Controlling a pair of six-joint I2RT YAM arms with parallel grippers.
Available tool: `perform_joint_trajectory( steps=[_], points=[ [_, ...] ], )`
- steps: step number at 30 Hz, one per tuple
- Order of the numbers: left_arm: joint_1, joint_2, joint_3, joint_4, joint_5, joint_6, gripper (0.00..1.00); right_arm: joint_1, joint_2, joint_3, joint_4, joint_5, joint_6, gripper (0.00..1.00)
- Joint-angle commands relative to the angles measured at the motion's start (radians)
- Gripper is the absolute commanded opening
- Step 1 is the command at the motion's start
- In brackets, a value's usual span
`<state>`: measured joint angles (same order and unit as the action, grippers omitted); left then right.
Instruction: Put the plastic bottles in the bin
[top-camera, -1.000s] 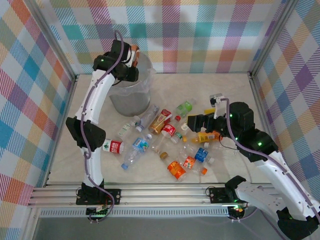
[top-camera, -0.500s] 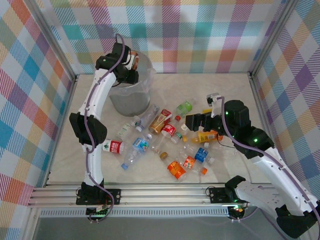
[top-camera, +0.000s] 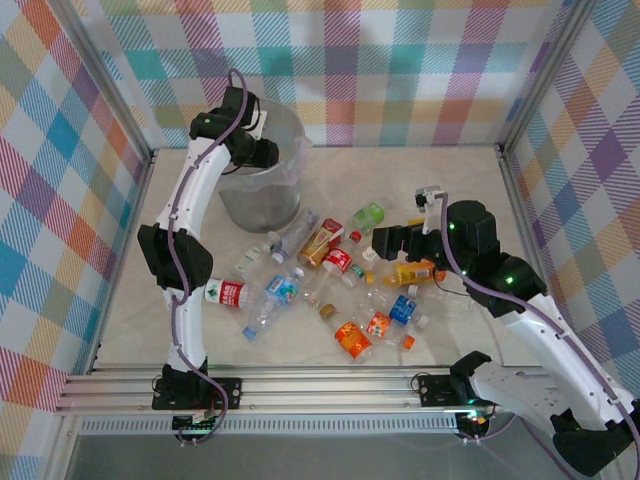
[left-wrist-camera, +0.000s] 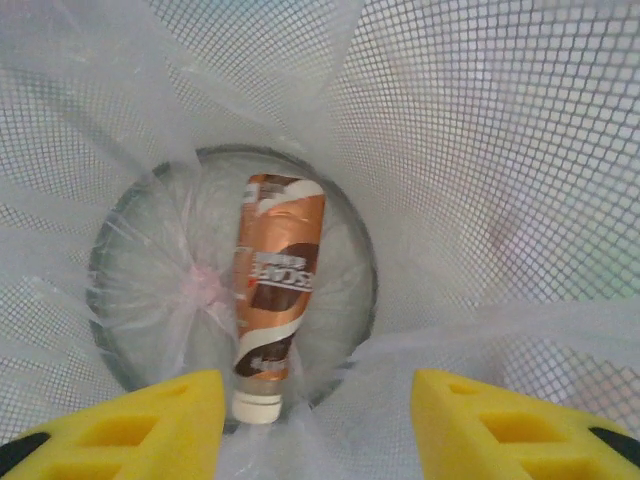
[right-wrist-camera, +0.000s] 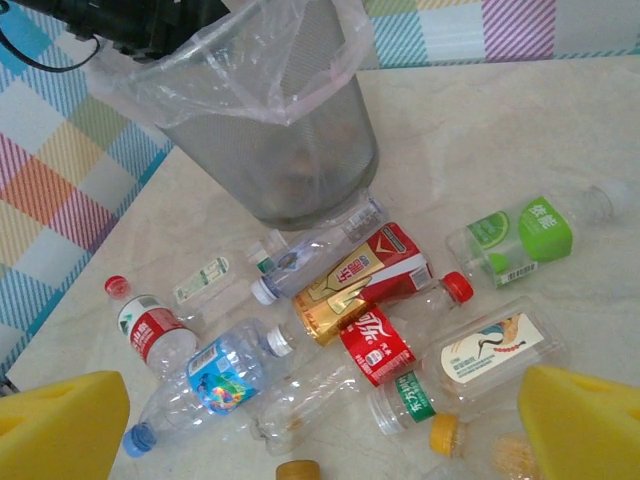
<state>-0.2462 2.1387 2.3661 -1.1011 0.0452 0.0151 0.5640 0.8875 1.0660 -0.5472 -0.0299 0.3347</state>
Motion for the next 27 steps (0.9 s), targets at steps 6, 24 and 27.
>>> perform_joint_trajectory(
  steps=[6,24,27],
  points=[
    [0.013,-0.118,-0.028,0.073,0.047,-0.034,0.58,-0.001,-0.018,-0.051,0.016,0.065,0.018,1.00],
    [-0.058,-0.530,-0.438,0.339,0.257,-0.071,1.00,-0.001,-0.018,-0.065,-0.064,0.227,0.136,1.00],
    [-0.115,-0.621,-0.549,0.409,0.307,-0.056,1.00,-0.002,-0.012,-0.060,-0.108,0.273,0.191,0.97]
  ],
)
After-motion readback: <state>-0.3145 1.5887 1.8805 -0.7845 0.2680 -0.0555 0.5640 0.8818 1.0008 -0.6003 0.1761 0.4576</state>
